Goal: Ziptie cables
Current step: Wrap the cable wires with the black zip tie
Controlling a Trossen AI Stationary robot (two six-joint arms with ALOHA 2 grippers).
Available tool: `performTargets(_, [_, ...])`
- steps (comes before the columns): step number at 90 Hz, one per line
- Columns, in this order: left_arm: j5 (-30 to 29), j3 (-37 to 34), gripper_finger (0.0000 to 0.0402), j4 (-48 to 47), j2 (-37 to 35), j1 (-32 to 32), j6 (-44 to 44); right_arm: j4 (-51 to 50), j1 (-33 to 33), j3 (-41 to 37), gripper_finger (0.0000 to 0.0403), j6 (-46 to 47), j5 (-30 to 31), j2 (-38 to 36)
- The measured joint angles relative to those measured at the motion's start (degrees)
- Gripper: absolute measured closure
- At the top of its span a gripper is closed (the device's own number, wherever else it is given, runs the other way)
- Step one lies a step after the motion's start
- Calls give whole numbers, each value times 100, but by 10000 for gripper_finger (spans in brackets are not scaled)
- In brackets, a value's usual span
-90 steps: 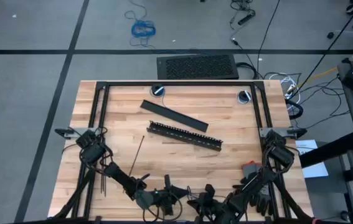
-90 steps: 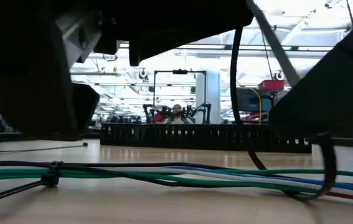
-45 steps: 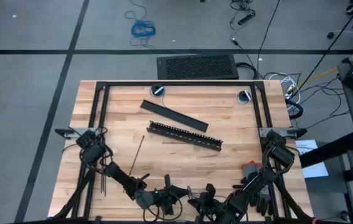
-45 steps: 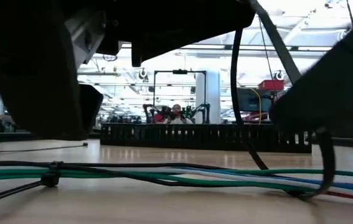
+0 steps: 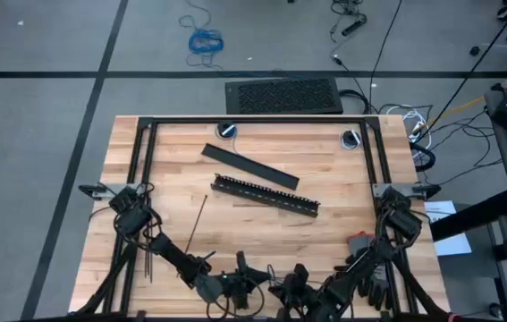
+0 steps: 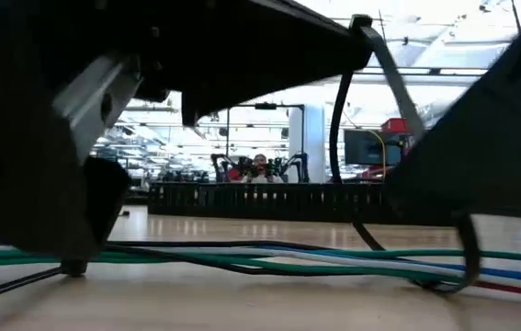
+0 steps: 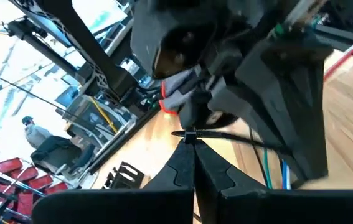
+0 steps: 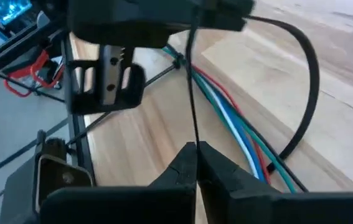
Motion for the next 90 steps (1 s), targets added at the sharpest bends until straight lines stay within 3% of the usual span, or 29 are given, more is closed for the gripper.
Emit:
performTargets(30, [13, 0, 402, 45, 0, -4, -2, 26, -39, 0, 403, 15, 255, -4])
performTargets(90, [17, 2, 402, -140, 0, -4, -52, 229, -62, 0, 403, -855, 547, -325])
